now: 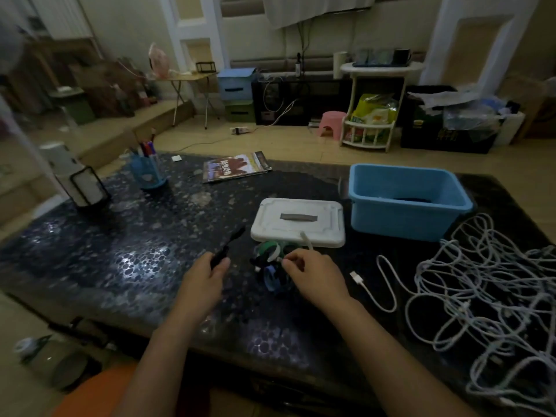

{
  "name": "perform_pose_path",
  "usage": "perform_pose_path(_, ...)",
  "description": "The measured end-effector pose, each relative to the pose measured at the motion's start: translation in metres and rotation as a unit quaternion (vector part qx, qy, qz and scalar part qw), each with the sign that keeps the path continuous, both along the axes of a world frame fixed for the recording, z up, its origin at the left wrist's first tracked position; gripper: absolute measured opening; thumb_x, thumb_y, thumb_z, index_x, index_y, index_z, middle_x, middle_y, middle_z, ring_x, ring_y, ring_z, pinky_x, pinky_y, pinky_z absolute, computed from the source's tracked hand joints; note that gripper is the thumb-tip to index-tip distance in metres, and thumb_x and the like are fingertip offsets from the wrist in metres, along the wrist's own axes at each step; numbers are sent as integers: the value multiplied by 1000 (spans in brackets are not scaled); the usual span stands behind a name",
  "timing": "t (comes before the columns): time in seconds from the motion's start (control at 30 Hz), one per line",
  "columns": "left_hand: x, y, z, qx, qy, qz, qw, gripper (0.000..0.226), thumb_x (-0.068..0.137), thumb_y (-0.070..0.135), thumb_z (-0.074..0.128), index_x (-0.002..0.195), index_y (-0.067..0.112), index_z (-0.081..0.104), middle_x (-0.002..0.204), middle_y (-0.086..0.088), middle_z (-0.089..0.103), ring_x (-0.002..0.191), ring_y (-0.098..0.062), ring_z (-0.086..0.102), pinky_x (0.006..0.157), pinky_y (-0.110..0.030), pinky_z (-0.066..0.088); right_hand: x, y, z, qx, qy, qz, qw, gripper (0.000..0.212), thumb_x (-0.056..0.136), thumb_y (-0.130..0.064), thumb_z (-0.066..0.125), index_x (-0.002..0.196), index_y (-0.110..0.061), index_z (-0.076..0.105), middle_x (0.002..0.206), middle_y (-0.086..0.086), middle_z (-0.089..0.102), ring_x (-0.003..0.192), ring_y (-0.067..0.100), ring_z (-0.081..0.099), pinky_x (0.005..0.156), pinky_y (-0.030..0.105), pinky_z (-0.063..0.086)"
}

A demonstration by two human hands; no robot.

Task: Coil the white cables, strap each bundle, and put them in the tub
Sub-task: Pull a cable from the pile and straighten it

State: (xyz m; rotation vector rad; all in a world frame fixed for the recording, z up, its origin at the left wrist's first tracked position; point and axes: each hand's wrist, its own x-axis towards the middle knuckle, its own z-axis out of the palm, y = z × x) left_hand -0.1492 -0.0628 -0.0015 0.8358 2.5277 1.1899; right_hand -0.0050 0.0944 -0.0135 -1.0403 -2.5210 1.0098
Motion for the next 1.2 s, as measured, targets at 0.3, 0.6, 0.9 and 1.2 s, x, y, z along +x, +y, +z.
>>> perform_pose_path(0.3,-19,4,-23,-1,-49,5,999,21,102,32,52,98,13,60,87,-4,62,83,-19,60,68,-34,46,-32,3,-17,-49,-40,-43,997,12,93,-37,66,99,-29,73,100,-6,72,96,17,67,86,40,57)
perform_pose_path(0.6,-14,19,-23,104,-276,41,955,24,104,37,47,96,15,46,61,1,39,48,-15,34,43,-26,30,-36,8,-14,-139,122,-72,980,13,95,-21,61,93,-29,71,75,-11,65,74,11,63,68,29,50)
perform_pose_path(0.9,23,37,2,155,-351,-31,923,22,106,27,46,99,8,55,50,5,31,42,-11,26,41,-24,20,-17,10,-3,-195,152,-20,969,8,94,-15,67,90,-13,73,62,-4,68,53,9,63,60,31,54)
perform_pose_path(1.2,73,71,33,169,-382,-135,899,22,105,29,47,103,10,59,67,-12,65,40,-10,34,37,-21,27,41,13,25,-72,224,-36,971,13,89,-19,70,88,-30,78,79,-13,75,76,-4,67,69,15,52)
